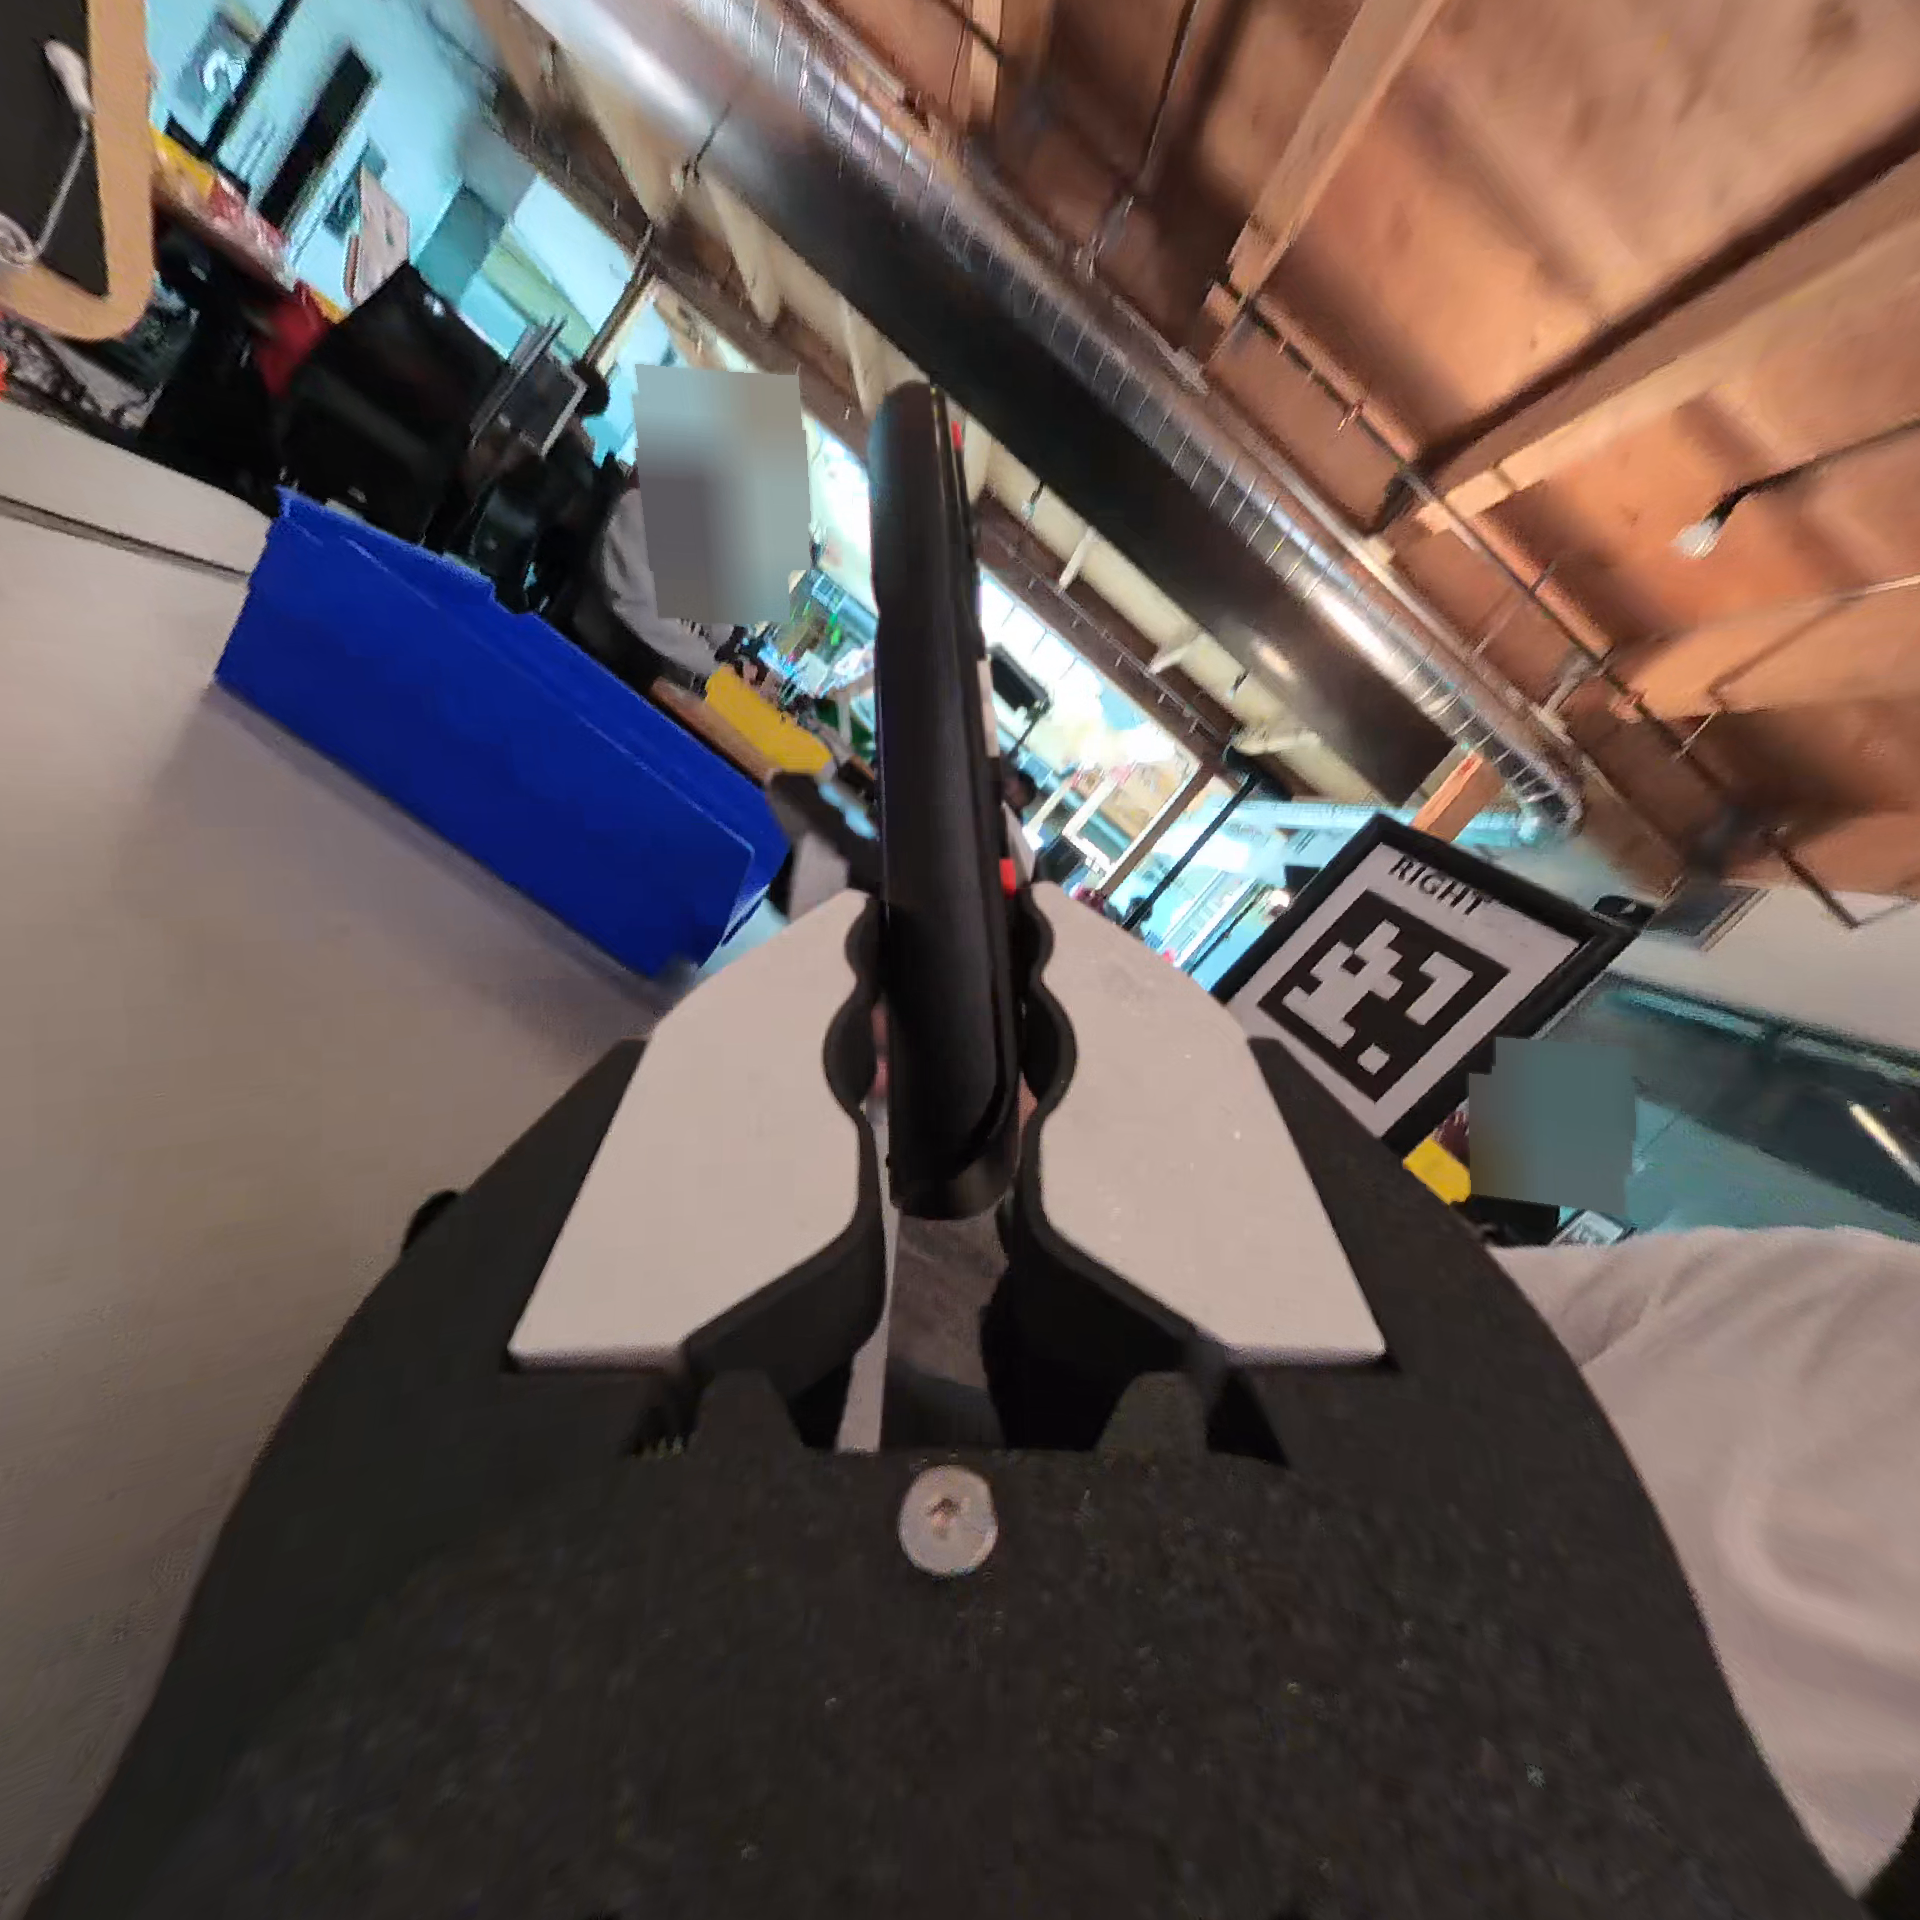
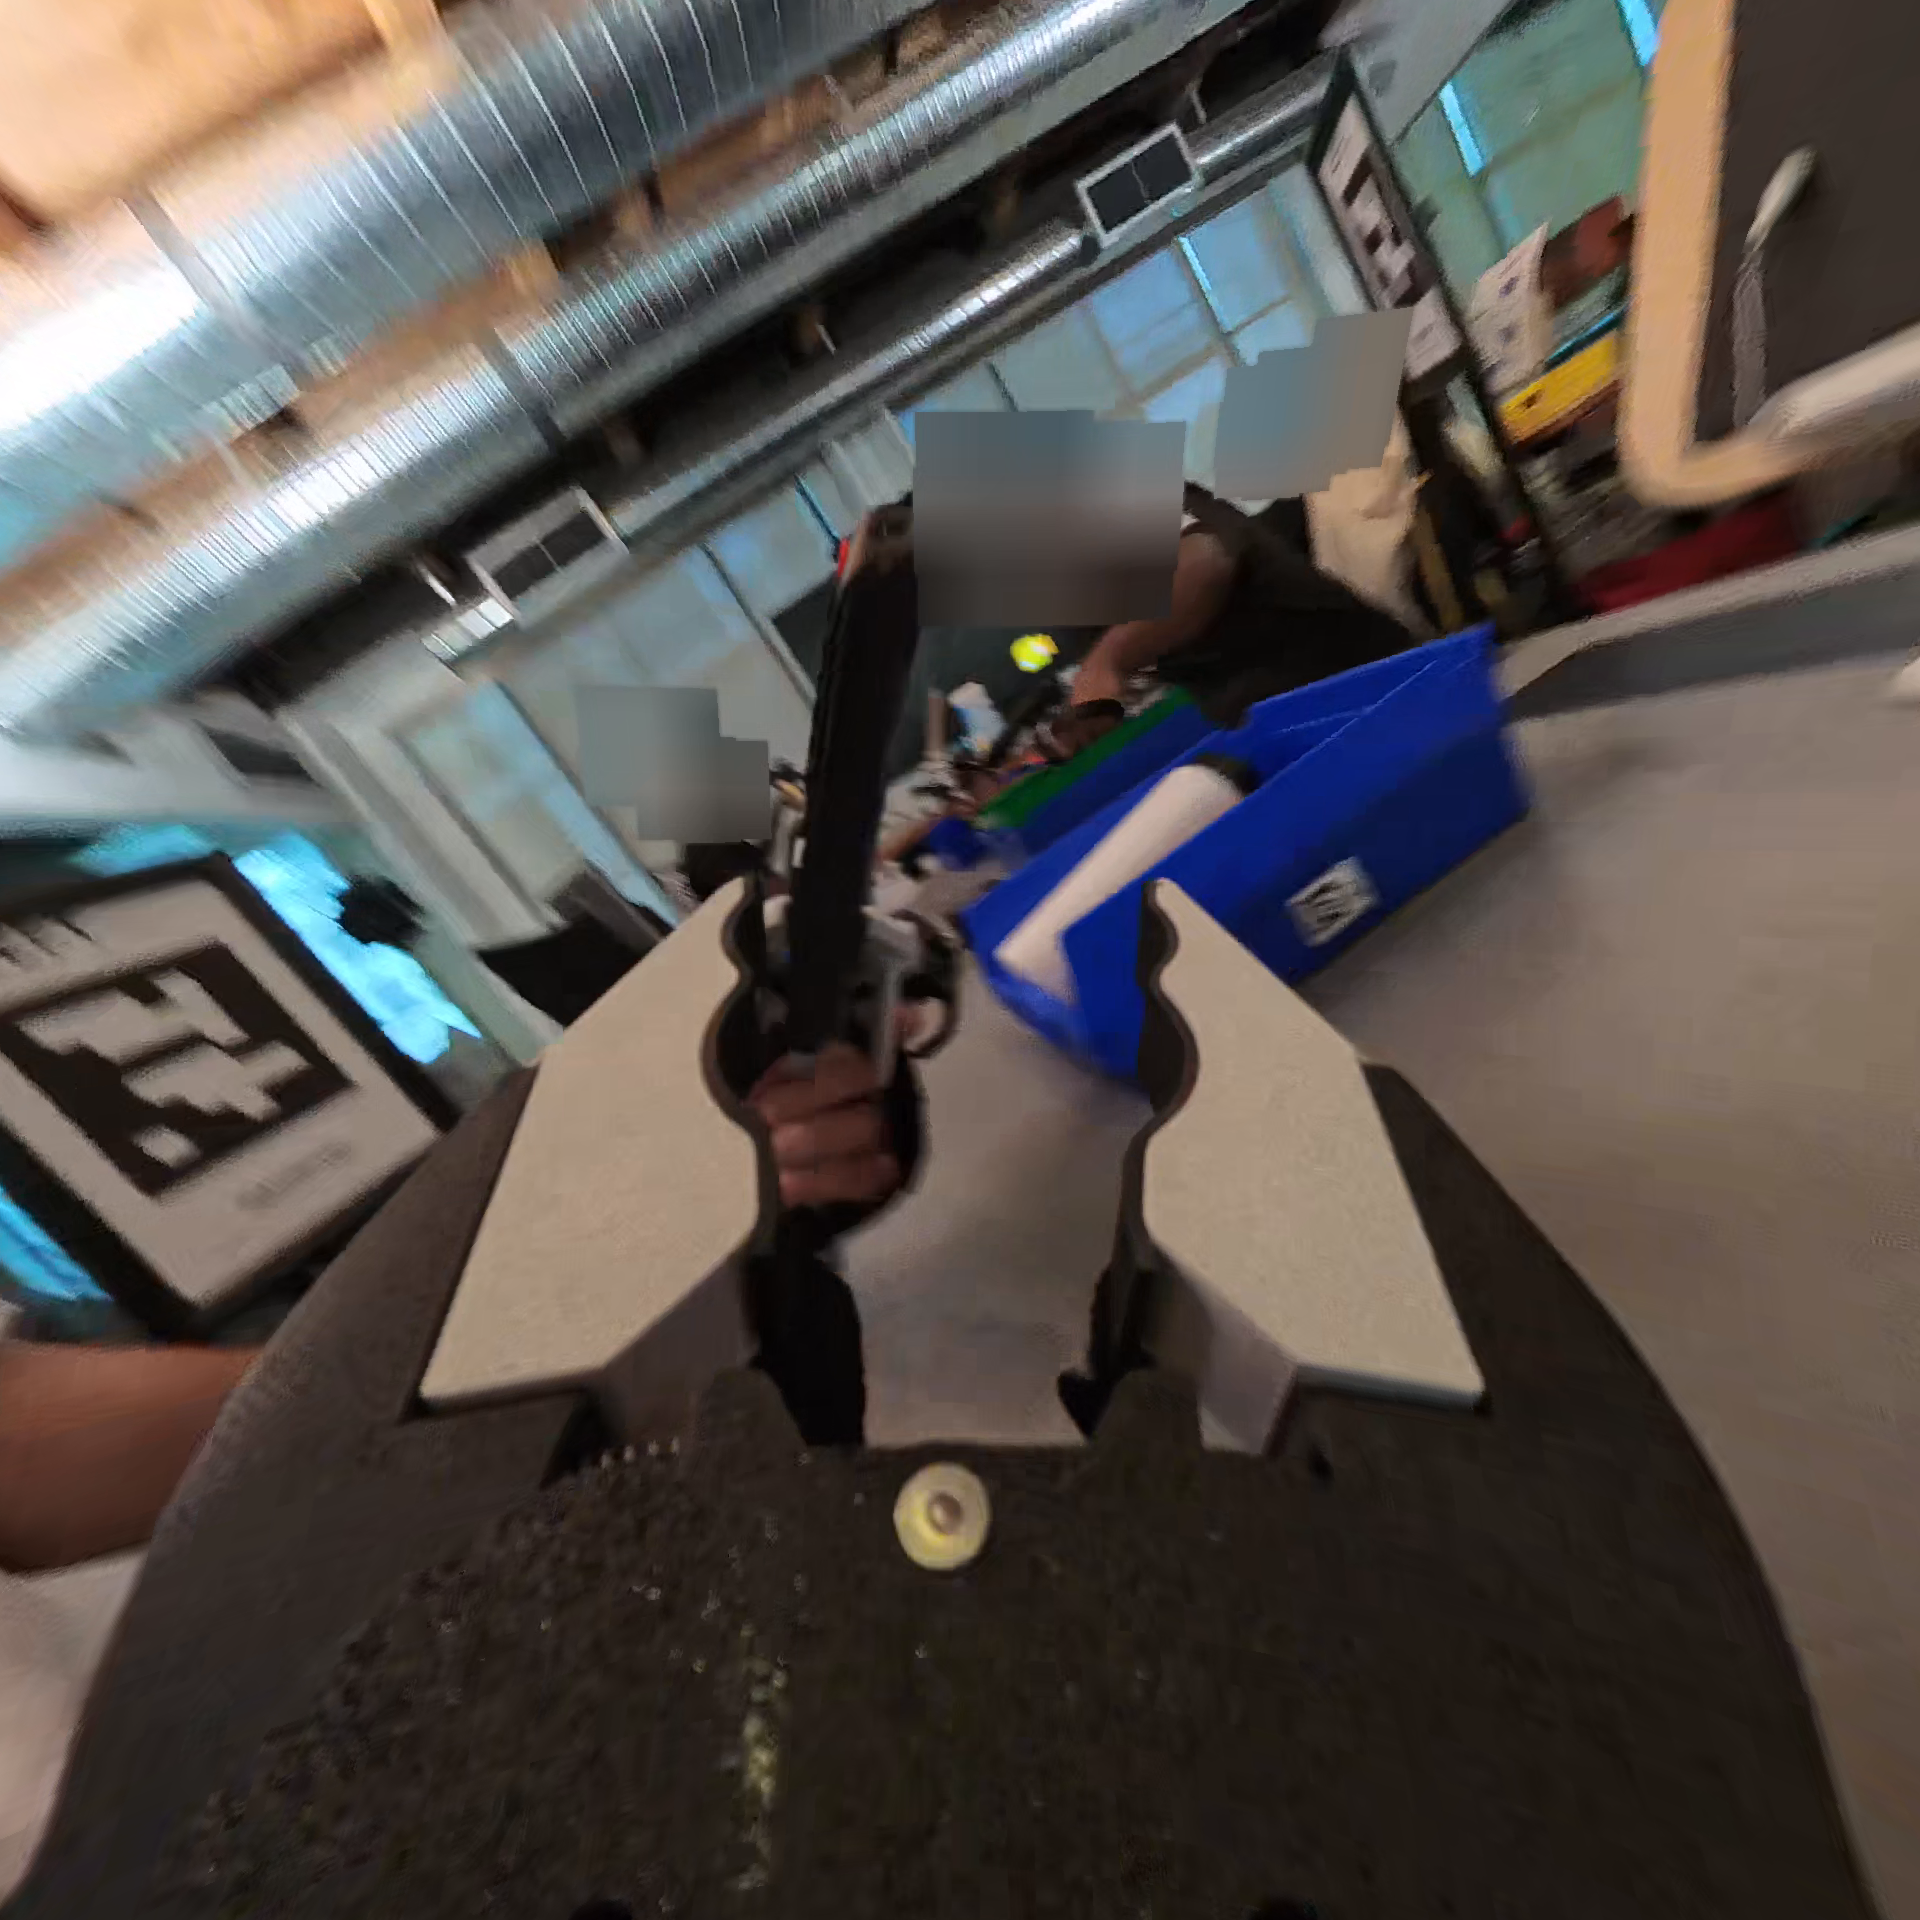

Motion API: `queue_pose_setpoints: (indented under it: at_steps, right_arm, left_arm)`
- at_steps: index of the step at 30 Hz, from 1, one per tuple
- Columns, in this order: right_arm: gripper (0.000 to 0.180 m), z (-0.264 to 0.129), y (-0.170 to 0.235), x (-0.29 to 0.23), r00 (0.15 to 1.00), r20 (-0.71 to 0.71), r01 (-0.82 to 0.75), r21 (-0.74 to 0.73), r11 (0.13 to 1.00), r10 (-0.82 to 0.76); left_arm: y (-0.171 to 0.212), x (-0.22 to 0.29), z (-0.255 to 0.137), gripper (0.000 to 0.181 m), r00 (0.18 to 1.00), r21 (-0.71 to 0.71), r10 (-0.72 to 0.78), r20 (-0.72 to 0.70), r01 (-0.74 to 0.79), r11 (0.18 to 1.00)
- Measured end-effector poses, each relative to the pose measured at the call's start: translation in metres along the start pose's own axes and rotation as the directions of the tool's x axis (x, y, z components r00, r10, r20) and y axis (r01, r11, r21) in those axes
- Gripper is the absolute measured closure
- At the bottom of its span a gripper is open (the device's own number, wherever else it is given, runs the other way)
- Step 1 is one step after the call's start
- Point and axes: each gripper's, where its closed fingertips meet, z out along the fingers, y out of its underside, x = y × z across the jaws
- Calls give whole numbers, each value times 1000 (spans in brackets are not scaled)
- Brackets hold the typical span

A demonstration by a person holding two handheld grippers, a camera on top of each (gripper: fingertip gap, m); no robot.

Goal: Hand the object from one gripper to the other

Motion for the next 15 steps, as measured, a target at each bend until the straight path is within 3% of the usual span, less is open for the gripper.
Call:
queue_pose_setpoints:
  at_steps: [5, 6, 7, 8, 13, 15]
  right_arm:
    - [112, 48, 34, -22, 964, 106, -248, 49, 967, 242]
    - [125, 49, 31, -24, 961, 129, -256, 78, 963, 245]
    - [150, 48, 28, -27, 957, 164, -256, 100, 962, 238]
    - [155, 47, 29, -26, 958, 159, -253, 89, 963, 237]
    - [157, 36, 37, -22, 981, 103, -162, -15, 987, 163]
    - [157, 30, 36, -20, 984, 95, -150, -47, 988, 154]
  left_arm:
    - [23, 5, 28, 158, 1000, 8, 4, -4, -4, 1000]
    - [27, 4, 32, 158, 1000, 6, 1, 2, -1, 1000]
    - [28, -1, 33, 158, 1000, 11, 1, 27, -1, 1000]
    - [30, -4, 33, 158, 999, 11, -1, 41, 0, 1000]
    - [43, -10, 34, 157, 995, -95, 79, 67, -72, 993]
    - [40, -13, 31, 146, 981, -131, 160, 105, -146, 981]
